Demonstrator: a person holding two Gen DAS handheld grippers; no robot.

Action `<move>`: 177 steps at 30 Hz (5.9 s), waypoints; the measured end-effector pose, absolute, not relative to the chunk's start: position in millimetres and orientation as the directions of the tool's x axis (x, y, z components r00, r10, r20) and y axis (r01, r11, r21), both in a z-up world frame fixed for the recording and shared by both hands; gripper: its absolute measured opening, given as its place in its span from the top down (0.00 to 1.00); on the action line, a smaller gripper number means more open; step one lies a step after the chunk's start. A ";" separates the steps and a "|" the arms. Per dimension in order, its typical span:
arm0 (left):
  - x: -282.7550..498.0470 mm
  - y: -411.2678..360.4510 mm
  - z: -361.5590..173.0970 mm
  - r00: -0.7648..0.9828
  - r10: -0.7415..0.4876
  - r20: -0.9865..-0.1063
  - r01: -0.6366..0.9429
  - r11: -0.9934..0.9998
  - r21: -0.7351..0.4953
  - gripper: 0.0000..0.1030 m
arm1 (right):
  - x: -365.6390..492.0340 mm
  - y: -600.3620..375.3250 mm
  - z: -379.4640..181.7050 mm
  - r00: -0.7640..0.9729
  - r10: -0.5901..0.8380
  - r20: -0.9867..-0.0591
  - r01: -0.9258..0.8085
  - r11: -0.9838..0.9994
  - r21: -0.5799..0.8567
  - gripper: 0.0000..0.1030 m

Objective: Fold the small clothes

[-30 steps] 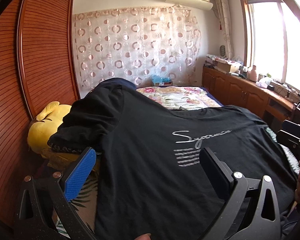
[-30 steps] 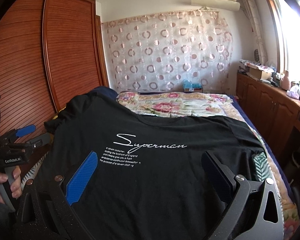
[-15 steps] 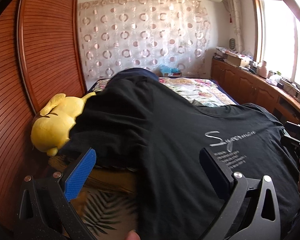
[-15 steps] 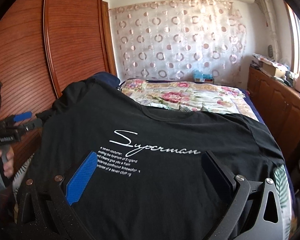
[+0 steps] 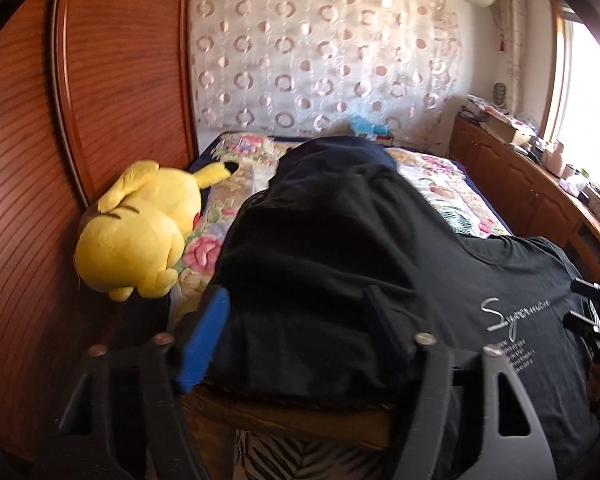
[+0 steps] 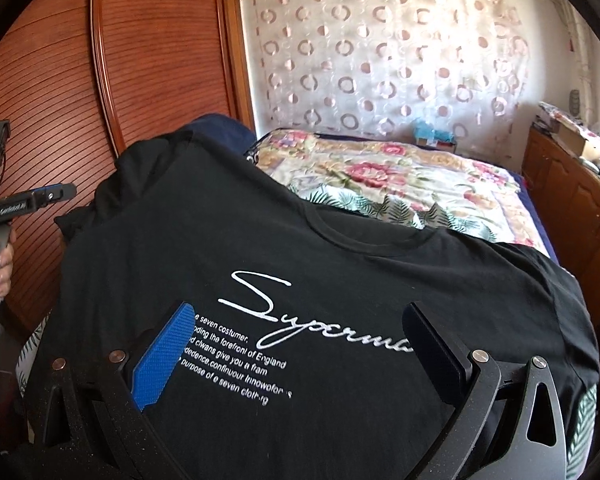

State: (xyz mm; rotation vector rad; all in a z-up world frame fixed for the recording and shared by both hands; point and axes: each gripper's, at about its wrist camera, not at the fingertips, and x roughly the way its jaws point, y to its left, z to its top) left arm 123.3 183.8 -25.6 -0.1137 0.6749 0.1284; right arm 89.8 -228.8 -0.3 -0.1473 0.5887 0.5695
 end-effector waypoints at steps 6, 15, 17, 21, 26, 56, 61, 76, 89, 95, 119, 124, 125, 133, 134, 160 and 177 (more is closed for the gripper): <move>150.8 205.3 -36.2 0.724 0.060 -0.688 -0.169 0.981 -0.092 0.48 | 115.6 -224.2 2.7 0.650 0.465 -0.601 -0.565 0.825 0.027 0.00; 182.2 215.3 -43.7 0.677 0.060 -0.734 -0.148 0.987 -0.055 0.48 | 135.9 -218.2 0.7 0.625 0.463 -0.629 -0.565 0.824 0.046 0.00; 185.5 214.0 -46.0 0.669 0.054 -0.741 -0.131 0.990 -0.046 0.59 | 136.9 -220.4 0.9 0.624 0.459 -0.632 -0.561 0.826 0.046 0.00; 184.0 209.5 -43.2 0.677 0.059 -0.734 -0.114 0.993 -0.026 0.86 | 139.5 -218.4 2.2 0.631 0.451 -0.631 -0.549 0.835 0.048 0.00; 172.0 200.9 -26.3 0.715 0.116 -0.689 -0.129 0.991 0.034 0.90 | 140.1 -218.0 0.7 0.643 0.449 -0.620 -0.534 0.844 0.056 0.00; 125.2 169.6 -6.9 0.767 0.112 -0.631 -0.117 0.993 0.034 0.90 | 129.1 -222.3 -2.4 0.653 0.441 -0.615 -0.510 0.857 0.074 0.00; 119.8 166.5 3.6 0.789 0.086 -0.608 -0.103 0.995 0.007 0.91 | 130.7 -223.2 -1.2 0.654 0.438 -0.617 -0.505 0.860 0.075 0.00; 157.1 104.0 44.0 0.821 -0.131 -0.555 0.130 0.991 -0.040 0.92 | 125.4 -235.9 6.1 0.679 0.425 -0.599 -0.477 0.875 0.080 0.00; 135.2 131.6 7.5 0.763 0.050 -0.644 -0.017 0.998 0.057 0.42 | 123.7 -226.3 4.9 0.669 0.439 -0.600 -0.492 0.866 0.085 0.00; 128.3 141.6 -20.8 0.724 0.061 -0.687 -0.030 0.998 0.056 0.58 | 124.8 -227.7 2.8 0.663 0.453 -0.597 -0.508 0.857 0.086 0.00; 156.8 64.5 25.1 0.757 -0.156 -0.634 0.188 0.982 -0.017 0.50 | 120.7 -233.3 0.4 0.690 0.427 -0.584 -0.470 0.878 0.086 0.00; 146.3 86.2 31.5 0.780 -0.135 -0.612 0.142 0.989 -0.037 0.22 | 125.2 -224.3 1.4 0.671 0.447 -0.591 -0.499 0.862 0.085 0.00; 144.6 89.8 31.9 0.783 -0.122 -0.610 0.128 0.991 -0.034 0.22 | 127.1 -222.9 2.4 0.666 0.456 -0.590 -0.508 0.857 0.088 0.00; 140.3 110.9 22.9 0.794 -0.050 -0.606 0.047 0.999 -0.020 0.22 | 146.4 -179.0 4.5 0.545 0.585 -0.600 -0.647 0.749 0.142 0.19; 141.5 111.4 21.8 0.792 -0.050 -0.608 0.046 0.999 -0.022 0.22 | 149.8 -173.9 3.3 0.530 0.593 -0.606 -0.660 0.737 0.143 0.21; 142.9 112.1 3.6 0.782 -0.050 -0.622 0.048 0.999 -0.019 0.22 | 263.4 -90.4 -16.5 0.500 0.550 -0.669 -0.707 0.706 0.052 0.96; 232.3 68.7 -7.0 0.662 -0.121 -0.740 0.200 0.980 0.019 0.57 | 247.6 -170.0 -14.9 0.583 0.446 -0.679 -0.596 0.803 0.016 0.50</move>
